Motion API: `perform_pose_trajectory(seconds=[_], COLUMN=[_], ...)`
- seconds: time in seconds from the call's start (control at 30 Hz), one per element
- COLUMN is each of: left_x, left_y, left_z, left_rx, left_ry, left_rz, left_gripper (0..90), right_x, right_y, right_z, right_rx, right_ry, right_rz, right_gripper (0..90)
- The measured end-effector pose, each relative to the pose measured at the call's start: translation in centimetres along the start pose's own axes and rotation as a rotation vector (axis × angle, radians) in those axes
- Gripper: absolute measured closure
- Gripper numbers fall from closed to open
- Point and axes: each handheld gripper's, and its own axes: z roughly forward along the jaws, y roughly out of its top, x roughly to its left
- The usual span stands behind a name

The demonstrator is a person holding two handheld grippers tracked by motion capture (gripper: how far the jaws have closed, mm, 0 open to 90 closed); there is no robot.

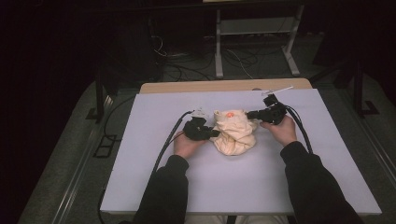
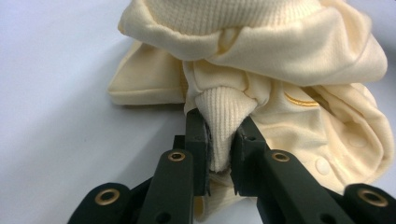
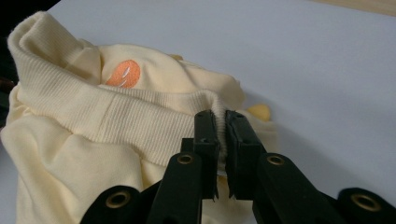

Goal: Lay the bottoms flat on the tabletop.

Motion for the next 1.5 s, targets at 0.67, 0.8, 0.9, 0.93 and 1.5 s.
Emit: perform_pose_trajectory(seconds=[0.67, 0.8, 0.9, 0.93, 1.5], left_x=[1.3, 1.5, 1.6, 1.6, 3.0], left_y=[0.5, -0.2, -0.8, -1.0, -1.9], left_z=[-6.1, -7.3, -7.5, -7.5, -6.6], left_rx=[0.023, 0.029, 0.041, 0.045, 0.061], left_ry=[0.162, 0.199, 0.213, 0.217, 0.262], left_rz=[-0.088, -0.122, -0.151, -0.157, -0.278], left_gripper=[79.4, 79.4, 79.4, 79.4, 79.3], right_x=[-1.2, -0.3, 1.0, 1.0, 4.9], right_y=[-1.9, -2.9, -4.2, -4.2, -8.8], right_z=[-6.8, -7.7, -8.1, -8.1, -7.4], right_rx=[-0.025, -0.029, -0.022, -0.022, 0.072], right_ry=[-0.014, 0.007, 0.033, 0.033, 0.157], right_rz=[-0.001, -0.021, -0.043, -0.043, -0.091], right_gripper=[82.7, 82.7, 82.7, 82.7, 82.7])
